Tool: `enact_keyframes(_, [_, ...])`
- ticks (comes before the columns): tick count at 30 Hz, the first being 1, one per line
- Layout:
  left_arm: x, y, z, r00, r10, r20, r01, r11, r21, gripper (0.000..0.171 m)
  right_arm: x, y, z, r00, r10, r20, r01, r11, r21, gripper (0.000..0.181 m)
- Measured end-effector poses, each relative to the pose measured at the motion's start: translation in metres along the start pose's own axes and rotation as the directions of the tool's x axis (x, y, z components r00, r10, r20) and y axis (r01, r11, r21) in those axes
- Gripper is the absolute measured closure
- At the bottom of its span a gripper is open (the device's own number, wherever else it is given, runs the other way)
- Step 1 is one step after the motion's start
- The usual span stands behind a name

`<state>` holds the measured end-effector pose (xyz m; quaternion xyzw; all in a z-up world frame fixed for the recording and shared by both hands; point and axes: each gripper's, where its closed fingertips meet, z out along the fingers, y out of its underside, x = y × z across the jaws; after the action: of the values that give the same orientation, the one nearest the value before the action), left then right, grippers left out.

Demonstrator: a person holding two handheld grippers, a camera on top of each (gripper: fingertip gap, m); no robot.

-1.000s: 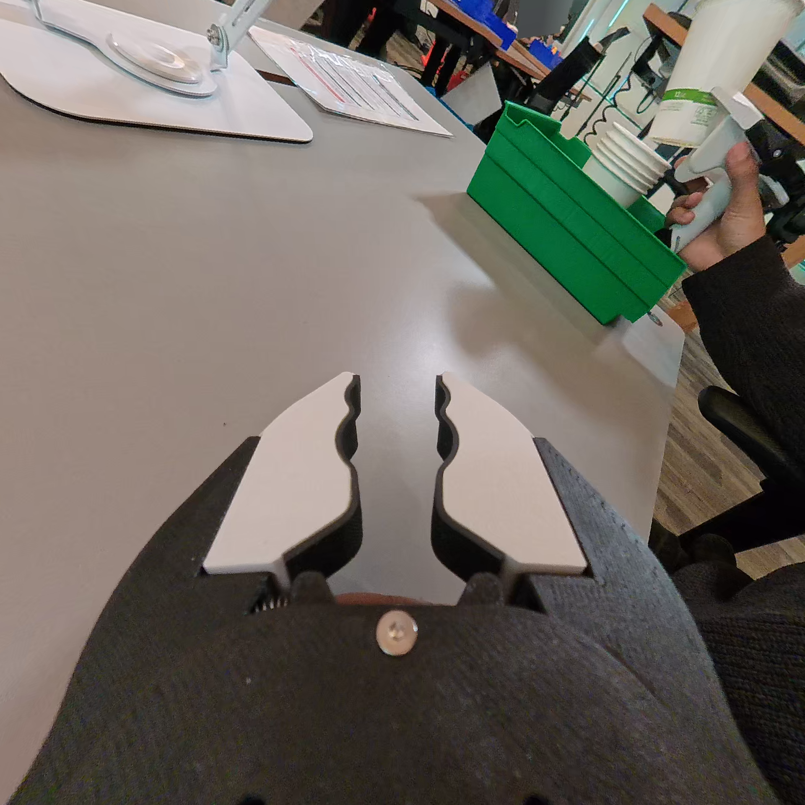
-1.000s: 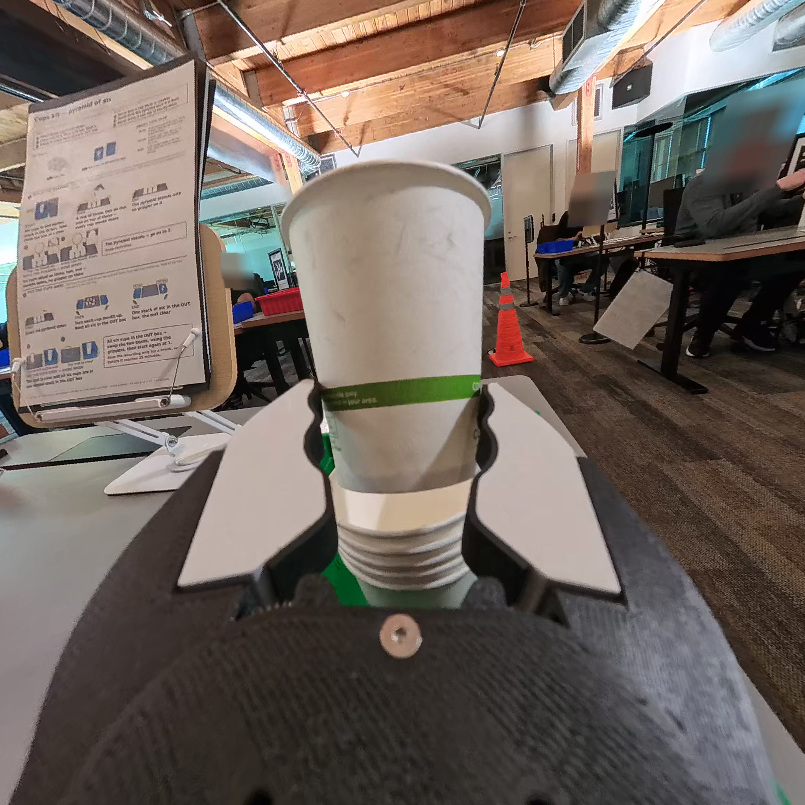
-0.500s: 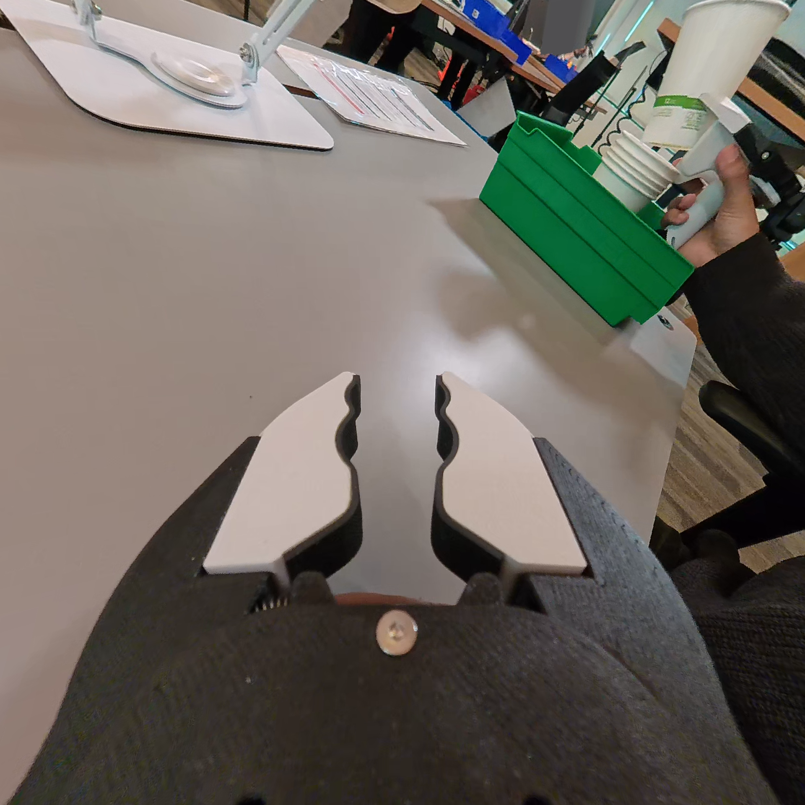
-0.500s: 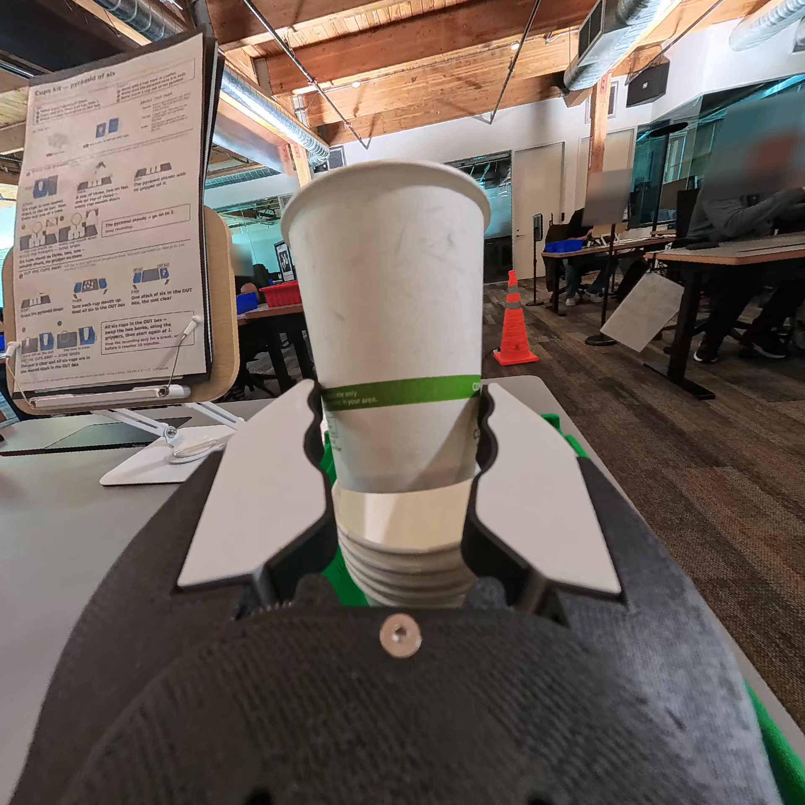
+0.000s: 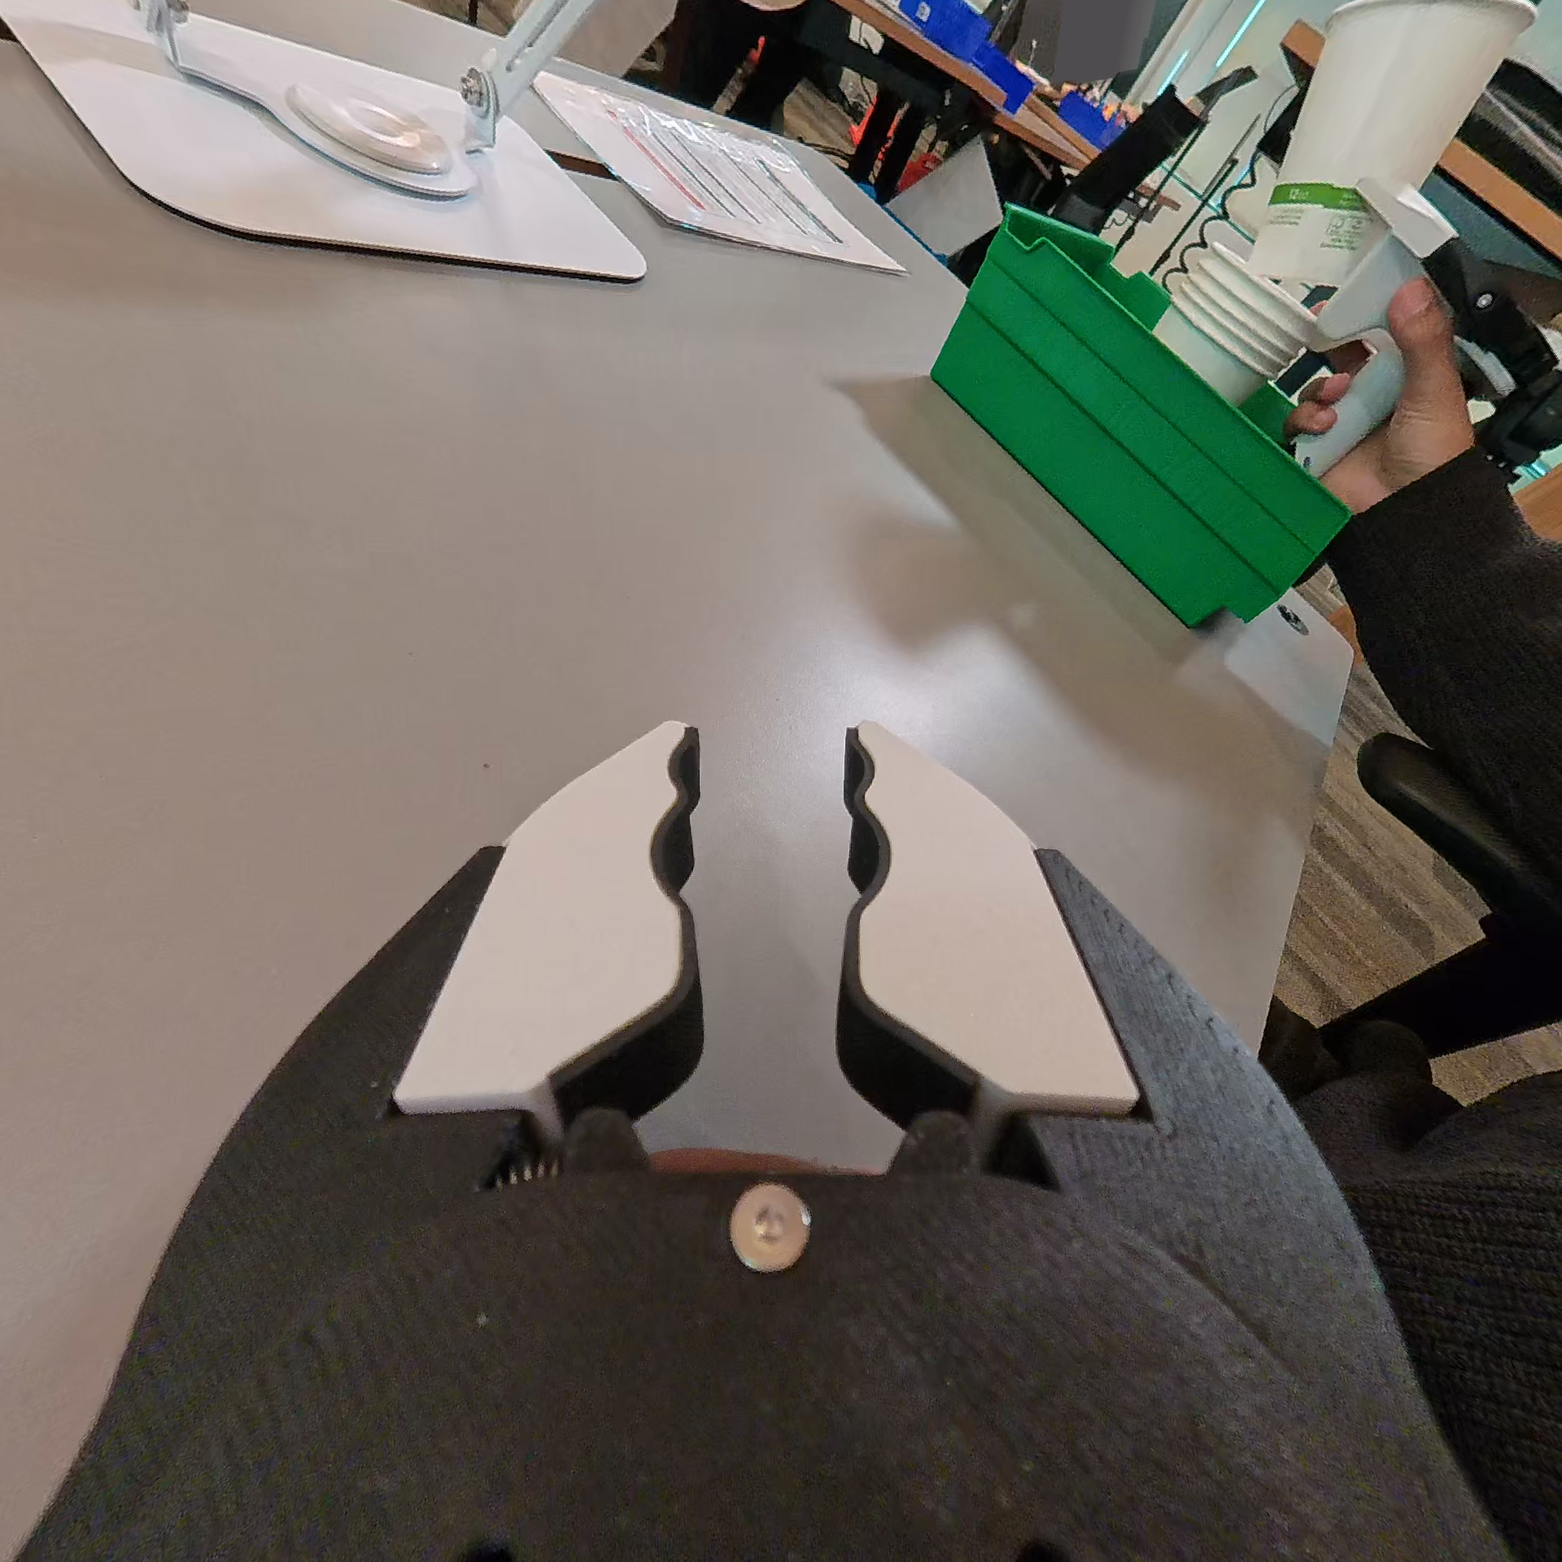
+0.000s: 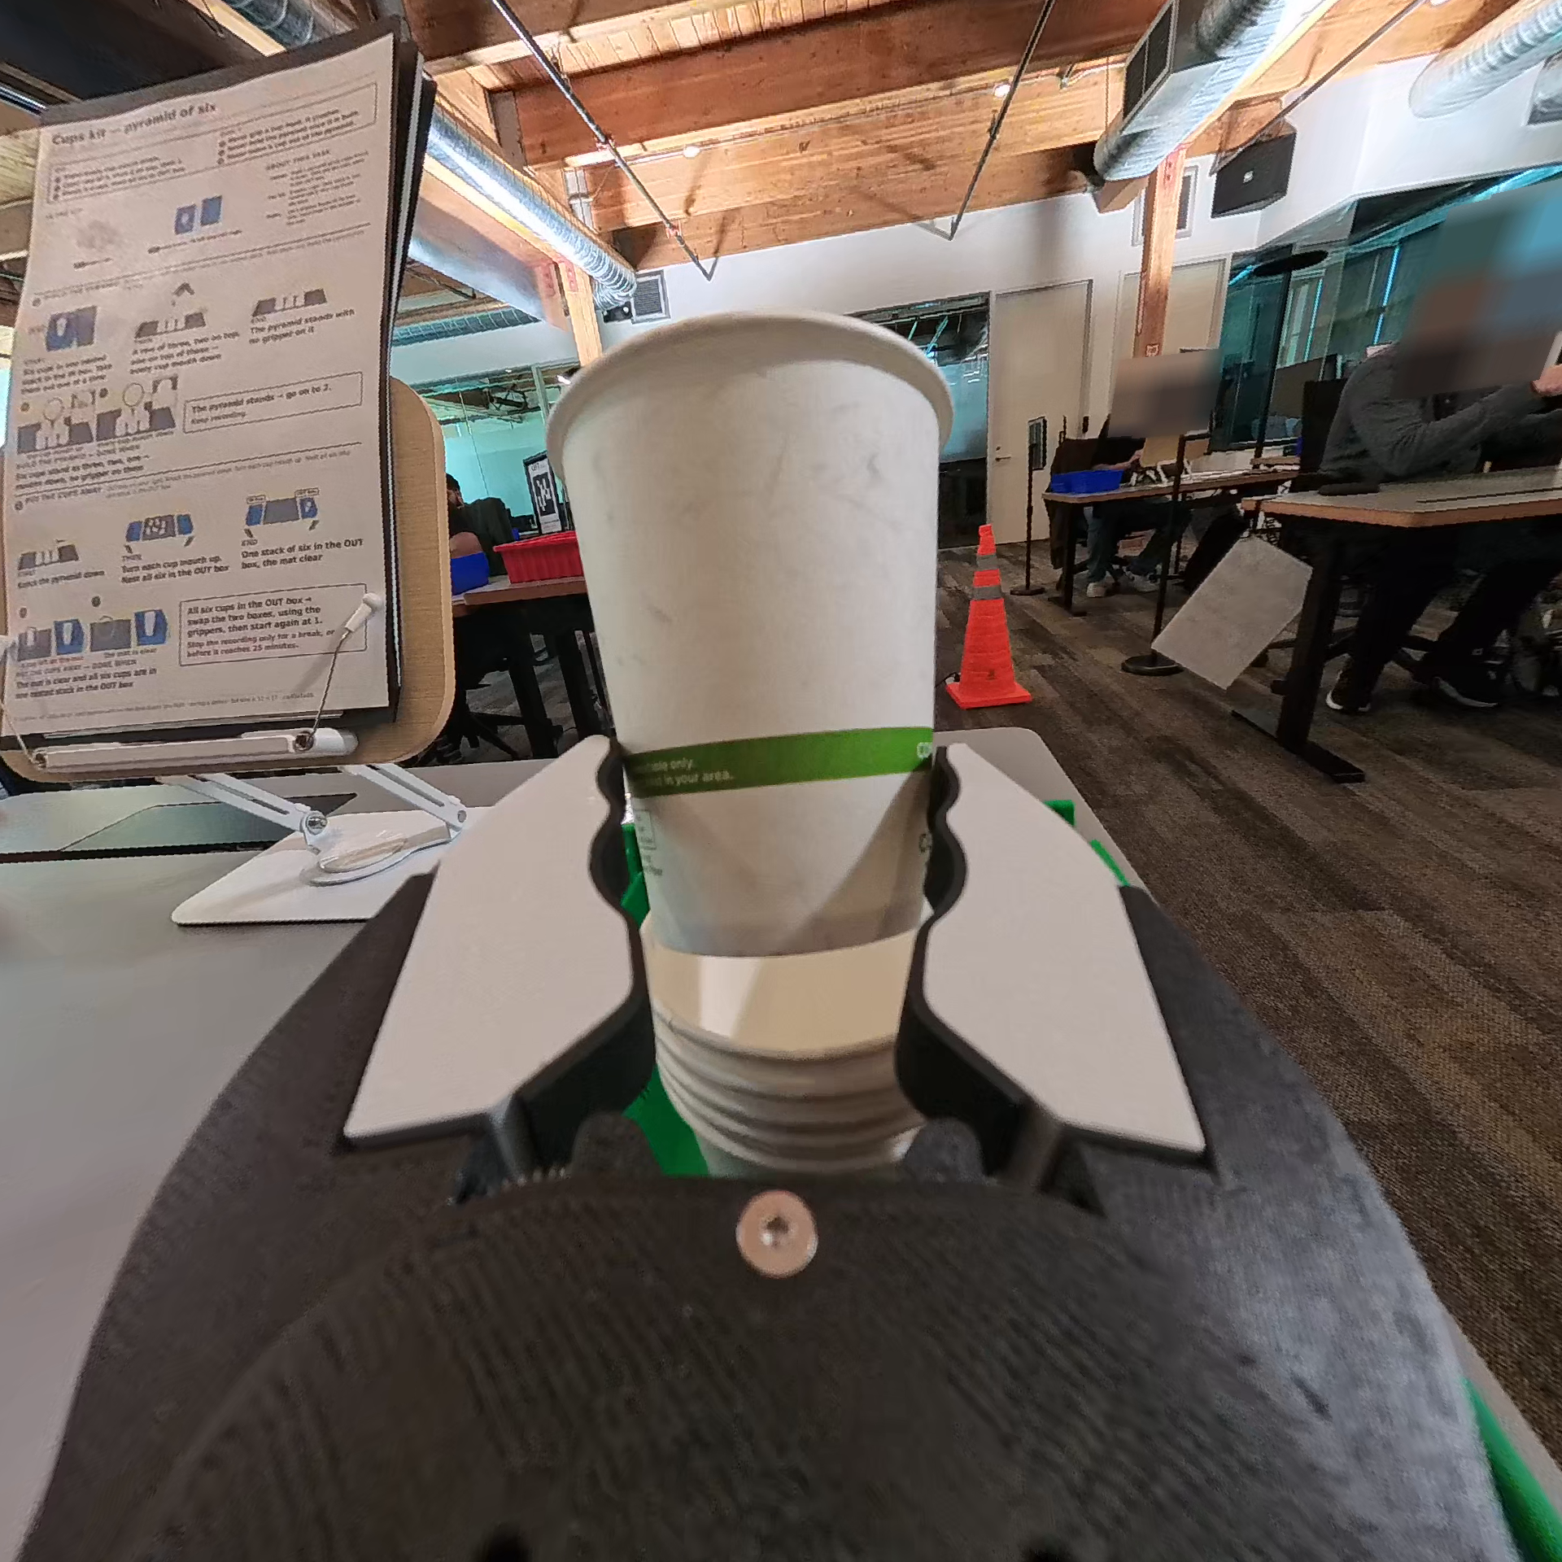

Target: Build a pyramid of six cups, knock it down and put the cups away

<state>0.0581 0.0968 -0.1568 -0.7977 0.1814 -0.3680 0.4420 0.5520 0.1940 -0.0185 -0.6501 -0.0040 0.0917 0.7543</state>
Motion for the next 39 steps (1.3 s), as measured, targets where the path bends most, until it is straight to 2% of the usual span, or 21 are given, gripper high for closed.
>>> enact_keyframes(23, [-0.0025,-0.0013,0.0000,1.000,-0.011,0.007,0.011,1.000,0.008,0.137,-0.0005,0.0092,-0.0013,0.998,-0.050,-0.025,0.050,0.999,-0.004,0.112])
enact_keyframes(39, [-0.0024,-0.0013,0.0006,1.000,-0.009,0.008,0.009,1.000,0.006,0.137,0.0027,0.0030,-0.0047,0.998,-0.050,-0.031,0.051,0.999,0.012,0.113])
